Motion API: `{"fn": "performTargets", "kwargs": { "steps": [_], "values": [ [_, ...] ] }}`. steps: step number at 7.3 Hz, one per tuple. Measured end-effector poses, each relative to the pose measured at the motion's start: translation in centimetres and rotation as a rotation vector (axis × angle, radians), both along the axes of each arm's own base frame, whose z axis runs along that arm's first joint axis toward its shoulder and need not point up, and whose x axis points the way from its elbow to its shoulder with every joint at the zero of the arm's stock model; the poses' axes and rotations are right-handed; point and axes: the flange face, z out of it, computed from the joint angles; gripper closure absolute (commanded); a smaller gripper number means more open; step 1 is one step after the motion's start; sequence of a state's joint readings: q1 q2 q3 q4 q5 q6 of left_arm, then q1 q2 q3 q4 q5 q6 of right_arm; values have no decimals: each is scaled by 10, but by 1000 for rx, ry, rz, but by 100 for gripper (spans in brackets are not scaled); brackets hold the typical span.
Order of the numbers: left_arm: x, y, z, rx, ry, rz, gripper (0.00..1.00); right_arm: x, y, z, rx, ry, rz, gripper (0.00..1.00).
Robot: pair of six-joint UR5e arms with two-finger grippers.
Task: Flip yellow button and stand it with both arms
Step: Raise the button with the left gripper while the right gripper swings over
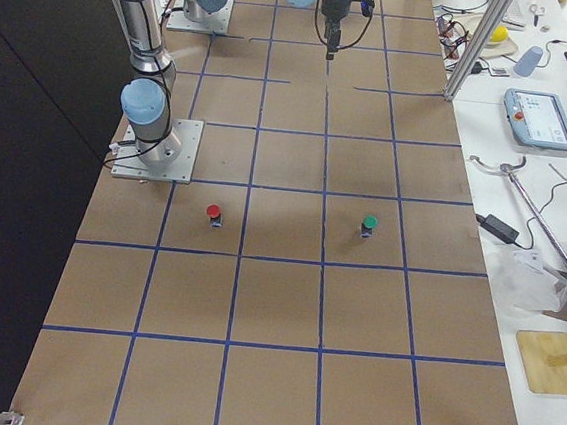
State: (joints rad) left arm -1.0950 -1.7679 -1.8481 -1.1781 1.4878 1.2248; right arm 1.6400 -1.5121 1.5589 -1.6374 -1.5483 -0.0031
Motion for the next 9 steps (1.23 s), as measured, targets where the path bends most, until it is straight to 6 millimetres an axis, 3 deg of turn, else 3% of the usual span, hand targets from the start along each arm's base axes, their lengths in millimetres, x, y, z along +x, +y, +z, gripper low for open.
{"fn": "performTargets", "kwargs": {
  "steps": [3,6,9],
  "values": [
    [-114,11,63,84,163,90,87,-1,2,0,0,0,4,0],
    [-175,20,100,207,552,341,87,-9,-5,-7,13,-10,-27,2],
    [-221,21,135,320,877,575,87,-55,-9,-39,134,-331,-218,2]
  ]
}}
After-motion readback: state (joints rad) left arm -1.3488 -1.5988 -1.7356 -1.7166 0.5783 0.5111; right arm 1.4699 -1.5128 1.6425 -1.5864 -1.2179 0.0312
